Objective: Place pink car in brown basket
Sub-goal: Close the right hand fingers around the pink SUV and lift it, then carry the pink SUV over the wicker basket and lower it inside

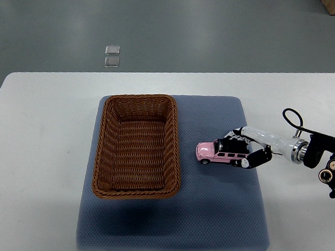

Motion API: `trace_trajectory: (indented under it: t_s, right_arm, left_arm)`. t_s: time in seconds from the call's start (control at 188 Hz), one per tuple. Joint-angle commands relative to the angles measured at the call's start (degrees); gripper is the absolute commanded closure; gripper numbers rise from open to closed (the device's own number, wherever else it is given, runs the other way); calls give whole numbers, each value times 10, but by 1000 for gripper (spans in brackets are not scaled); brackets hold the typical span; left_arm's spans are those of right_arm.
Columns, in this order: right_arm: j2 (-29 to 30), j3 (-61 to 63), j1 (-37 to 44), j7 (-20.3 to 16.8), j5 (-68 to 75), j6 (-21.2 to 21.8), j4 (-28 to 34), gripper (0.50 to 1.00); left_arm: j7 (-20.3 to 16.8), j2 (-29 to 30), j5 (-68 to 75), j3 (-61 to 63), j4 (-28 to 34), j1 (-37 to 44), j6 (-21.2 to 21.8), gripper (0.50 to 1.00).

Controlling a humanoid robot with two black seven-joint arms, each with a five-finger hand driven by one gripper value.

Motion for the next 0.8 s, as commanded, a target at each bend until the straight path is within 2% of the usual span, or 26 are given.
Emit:
trace_trajectory:
  t_s: [0.0, 0.504, 0.685, 0.796]
  right_arm:
    - [-14, 6, 1, 2, 1, -1, 6, 1000]
    - [-71, 8, 90, 13, 19, 0, 32, 1000]
    - [-55, 7, 127, 14, 55, 3, 32, 1000]
    - [-18, -3, 149, 14, 83, 4, 25, 1000]
  left_arm:
    - [0, 0, 0, 0, 0, 0, 0, 500]
    - [0, 0, 0, 0, -3, 0, 1, 500]
    - [1, 0, 0, 0, -4, 0, 1, 500]
    - [1, 0, 0, 0, -4, 0, 1, 500]
